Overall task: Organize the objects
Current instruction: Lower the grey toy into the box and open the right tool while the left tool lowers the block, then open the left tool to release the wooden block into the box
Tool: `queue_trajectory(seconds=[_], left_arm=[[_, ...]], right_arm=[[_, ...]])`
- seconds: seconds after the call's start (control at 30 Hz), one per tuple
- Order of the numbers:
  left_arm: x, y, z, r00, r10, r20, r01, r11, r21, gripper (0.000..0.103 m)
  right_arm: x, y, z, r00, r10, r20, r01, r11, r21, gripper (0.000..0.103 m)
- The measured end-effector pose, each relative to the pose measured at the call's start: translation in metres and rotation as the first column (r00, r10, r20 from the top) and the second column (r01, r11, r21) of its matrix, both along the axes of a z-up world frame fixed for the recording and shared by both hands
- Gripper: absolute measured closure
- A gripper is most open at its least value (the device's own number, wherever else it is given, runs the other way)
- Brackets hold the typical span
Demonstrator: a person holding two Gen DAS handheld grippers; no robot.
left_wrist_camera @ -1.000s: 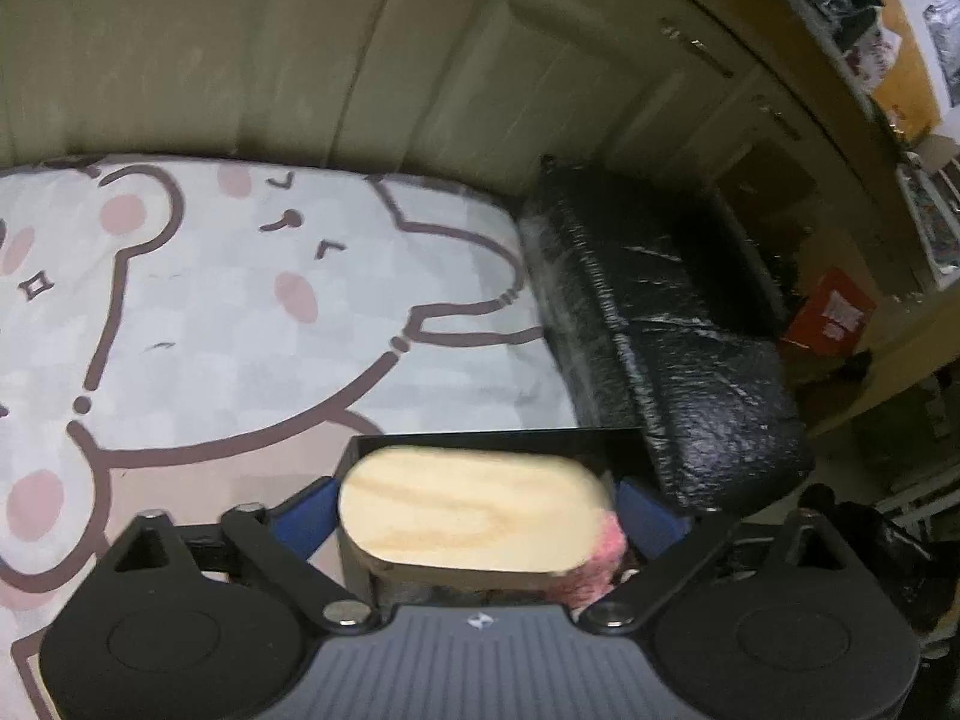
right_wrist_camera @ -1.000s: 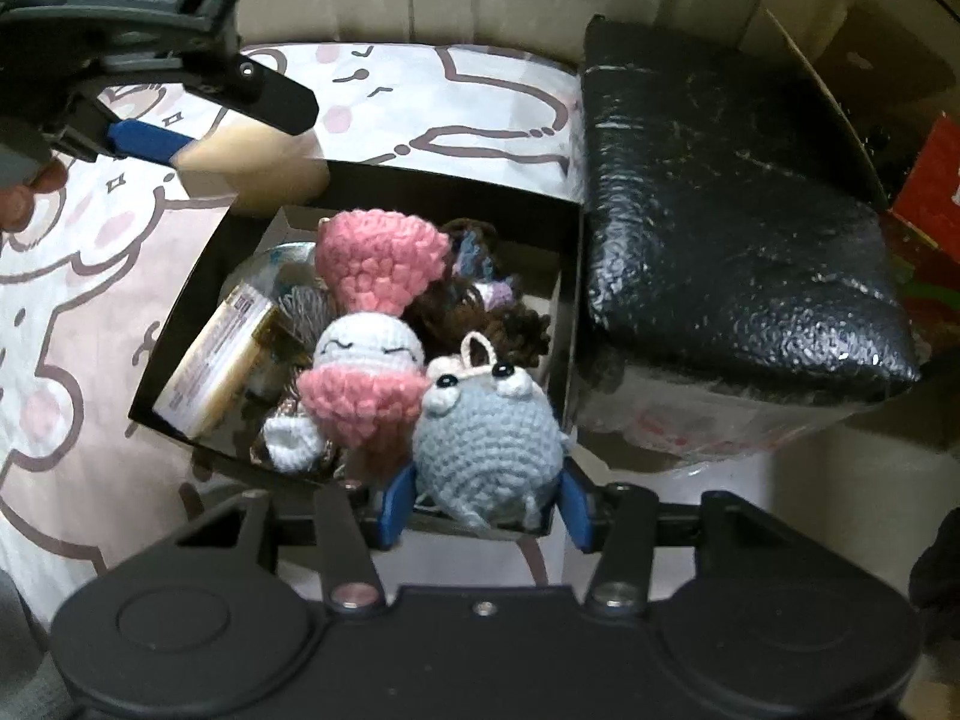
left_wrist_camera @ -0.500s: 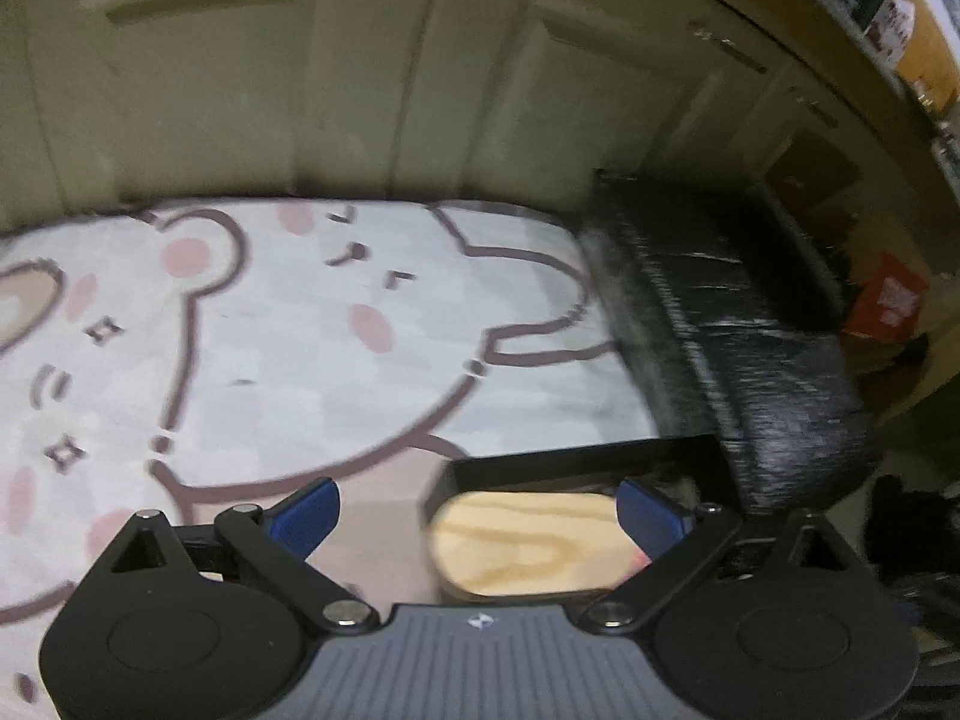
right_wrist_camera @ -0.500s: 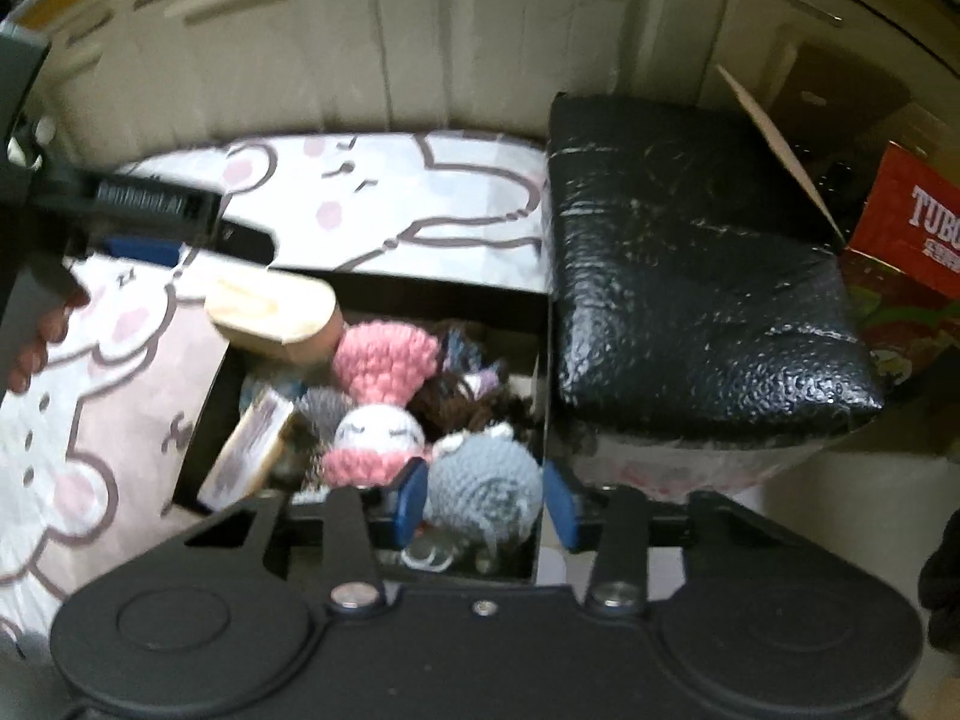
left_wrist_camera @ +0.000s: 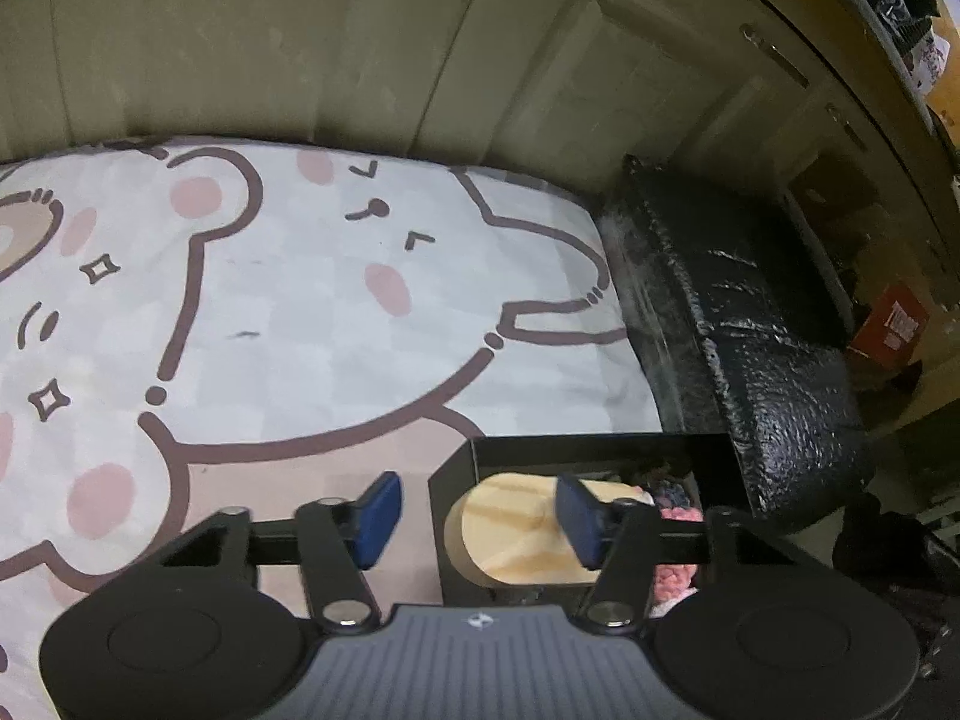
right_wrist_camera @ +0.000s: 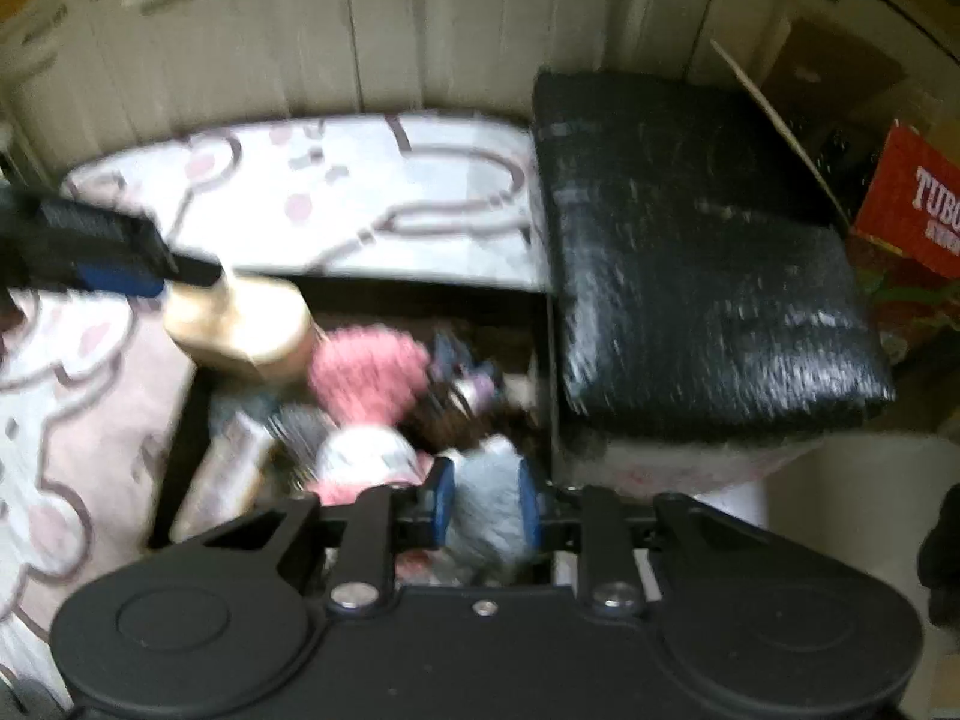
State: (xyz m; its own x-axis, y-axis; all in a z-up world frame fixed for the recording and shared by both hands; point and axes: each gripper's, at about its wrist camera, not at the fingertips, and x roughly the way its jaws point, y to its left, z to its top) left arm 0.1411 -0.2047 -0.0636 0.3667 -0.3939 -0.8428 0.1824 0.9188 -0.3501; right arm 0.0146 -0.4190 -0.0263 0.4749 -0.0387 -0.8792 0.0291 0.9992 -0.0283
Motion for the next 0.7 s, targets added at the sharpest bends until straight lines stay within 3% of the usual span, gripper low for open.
queue_trajectory(seconds=[0.13, 0.37, 0.53, 0.7], left_arm=[[-0.001, -0.002, -0.002, 1.000, -0.010, -0.020, 0.010, 1.000, -0.027, 0.065], [-0.005, -0.008, -0.002, 0.999, -0.039, -0.034, 0.037, 0.998, -0.056, 0.066], [-0.006, -0.008, -0.001, 0.999, -0.045, -0.024, 0.043, 0.998, -0.050, 0.066], [-0.004, -0.008, -0.003, 0.998, -0.041, -0.040, 0.037, 0.995, -0.089, 0.067]], right_arm=[[0.007, 0.019, 0.013, 0.998, 0.030, 0.061, -0.033, 0.998, 0.055, 0.081], [0.028, 0.065, -0.013, 0.991, 0.134, 0.015, -0.135, 0.988, 0.082, 0.090], [0.042, 0.072, -0.025, 0.997, 0.047, 0.058, -0.052, 0.994, 0.093, 0.096], [0.047, 0.066, -0.011, 0.992, -0.022, 0.128, 0.006, 0.993, 0.122, 0.098]])
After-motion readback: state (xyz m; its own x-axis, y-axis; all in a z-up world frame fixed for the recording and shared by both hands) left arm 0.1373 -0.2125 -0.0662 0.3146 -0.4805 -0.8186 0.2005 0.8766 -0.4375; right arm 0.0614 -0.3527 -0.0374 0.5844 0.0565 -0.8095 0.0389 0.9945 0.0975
